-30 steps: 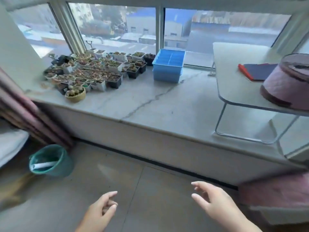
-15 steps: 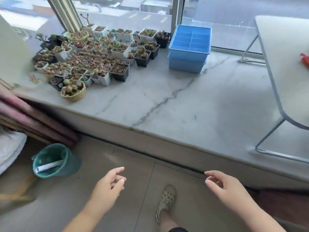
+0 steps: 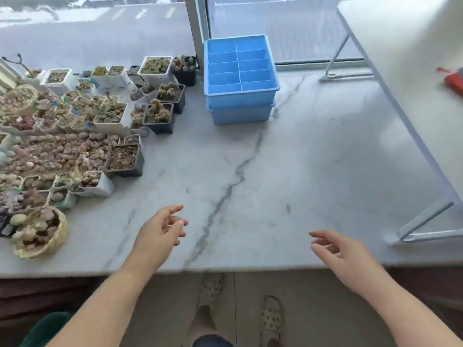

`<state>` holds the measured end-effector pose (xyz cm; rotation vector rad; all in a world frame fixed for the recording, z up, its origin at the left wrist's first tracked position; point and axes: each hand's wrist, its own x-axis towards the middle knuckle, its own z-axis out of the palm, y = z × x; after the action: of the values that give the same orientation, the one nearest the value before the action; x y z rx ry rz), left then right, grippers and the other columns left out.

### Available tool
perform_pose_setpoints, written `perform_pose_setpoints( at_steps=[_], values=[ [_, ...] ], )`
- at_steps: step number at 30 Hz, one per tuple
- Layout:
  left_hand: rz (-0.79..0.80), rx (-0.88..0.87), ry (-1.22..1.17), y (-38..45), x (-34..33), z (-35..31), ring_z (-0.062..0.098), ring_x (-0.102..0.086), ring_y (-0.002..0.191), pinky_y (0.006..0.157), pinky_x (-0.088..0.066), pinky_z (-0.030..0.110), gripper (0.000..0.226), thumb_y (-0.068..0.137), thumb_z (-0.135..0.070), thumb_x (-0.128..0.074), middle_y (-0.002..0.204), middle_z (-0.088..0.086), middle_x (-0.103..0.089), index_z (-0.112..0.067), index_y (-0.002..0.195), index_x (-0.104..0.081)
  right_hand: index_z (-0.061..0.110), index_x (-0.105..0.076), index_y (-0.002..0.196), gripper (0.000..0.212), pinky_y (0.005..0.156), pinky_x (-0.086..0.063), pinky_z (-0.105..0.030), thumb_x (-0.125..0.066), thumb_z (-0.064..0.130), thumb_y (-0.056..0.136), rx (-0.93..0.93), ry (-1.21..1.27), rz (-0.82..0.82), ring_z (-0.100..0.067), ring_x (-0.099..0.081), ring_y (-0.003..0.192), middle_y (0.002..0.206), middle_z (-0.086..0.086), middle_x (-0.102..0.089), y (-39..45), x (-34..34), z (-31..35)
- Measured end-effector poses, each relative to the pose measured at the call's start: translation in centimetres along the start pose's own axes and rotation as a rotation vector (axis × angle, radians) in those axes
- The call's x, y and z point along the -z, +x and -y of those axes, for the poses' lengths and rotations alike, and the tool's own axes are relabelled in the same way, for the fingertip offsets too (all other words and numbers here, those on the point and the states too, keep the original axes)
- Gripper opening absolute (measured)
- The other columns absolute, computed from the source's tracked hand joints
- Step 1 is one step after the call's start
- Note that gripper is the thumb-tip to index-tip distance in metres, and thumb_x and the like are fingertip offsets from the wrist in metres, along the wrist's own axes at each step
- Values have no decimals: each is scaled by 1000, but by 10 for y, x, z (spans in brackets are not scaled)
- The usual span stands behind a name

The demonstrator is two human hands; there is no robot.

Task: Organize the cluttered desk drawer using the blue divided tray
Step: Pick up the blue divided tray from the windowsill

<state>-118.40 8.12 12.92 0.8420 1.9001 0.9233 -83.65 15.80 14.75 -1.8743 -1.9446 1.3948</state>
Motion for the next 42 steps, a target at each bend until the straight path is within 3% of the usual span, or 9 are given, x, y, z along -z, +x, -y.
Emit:
perform_pose_setpoints(
  at_steps=[5, 9, 14, 19, 21, 24, 30, 37, 42],
  values=[
    [131, -52, -10, 145, 20, -43, 17, -62, 72, 61, -51, 26, 22, 97, -9, -47, 90, 6, -66, -18, 115, -54, 36, -66, 95, 21, 69, -44, -4, -67, 17, 86, -163, 64, -167, 6, -63, 76, 84, 14, -71, -10, -32, 30],
    [44, -110, -23, 279, 15, -97, 16, -57, 64, 50, -52, 21, 20, 99, -22, -44, 80, 4, -58, -10, 111, -54, 35, -68, 91, 24, 72, -46, -7, -68, 12, 84, -258, 176, -215, 5, -65, 74, 81, 11, -73, 0, -53, 52],
    [32, -102, 59, 389, -23, -147, 21, -59, 72, 61, -55, 30, 25, 95, -39, -47, 91, 8, -57, -17, 84, -54, 34, -71, 89, 25, 72, -47, -5, -70, 10, 82, -327, 286, -303, -4, -67, 77, 84, 15, -73, 9, -68, 61],
    [25, 13, 139, 440, -57, -156, 28, -53, 62, 29, -45, 21, 15, 87, -12, -61, 101, 14, -52, -5, 98, -55, 30, -72, 86, 22, 76, -54, -20, -73, 10, 77, -415, 353, -386, -12, -70, 78, 82, 7, -75, 3, -84, 54],
    [6, 60, 61, 446, -65, -155, 25, -52, 68, 31, -43, 16, 13, 85, -2, -57, 103, 10, -49, -13, 89, -52, 32, -72, 90, 23, 78, -54, -22, -73, 12, 79, -442, 369, -407, -11, -70, 80, 83, 11, -74, -2, -88, 51],
    [-25, 7, -120, 439, -68, -166, 19, -52, 86, 48, -43, 22, 20, 85, -2, -53, 106, 4, -49, -20, 78, -48, 32, -71, 93, 25, 79, -53, -20, -69, 11, 82, -440, 403, -421, -12, -69, 80, 85, 13, -73, -8, -91, 52],
    [94, -101, -272, 365, -29, -166, 14, -60, 82, 46, -43, 16, 46, 77, 4, -45, 111, 5, -61, -9, 121, -54, 31, -69, 97, 27, 80, -52, -22, -66, 7, 84, -380, 463, -465, -12, -69, 81, 87, 9, -74, -29, -91, 62],
    [271, -285, -298, 192, 5, -108, 20, -60, 76, 52, -46, 21, 36, 66, -6, -49, 95, 4, -67, -23, 96, -62, 26, -68, 100, 26, 73, -52, -16, -60, 4, 89, -308, 540, -575, -11, -70, 77, 89, 9, -74, -97, -92, 43],
    [438, -360, -241, 51, -11, -87, 14, -68, 73, 53, -53, 19, 42, 63, -5, -48, 94, 12, -70, -3, 103, -60, 24, -69, 101, 22, 77, -55, -27, -54, 10, 93, -241, 637, -724, -12, -69, 78, 91, 4, -74, -173, -88, 19]
  ],
)
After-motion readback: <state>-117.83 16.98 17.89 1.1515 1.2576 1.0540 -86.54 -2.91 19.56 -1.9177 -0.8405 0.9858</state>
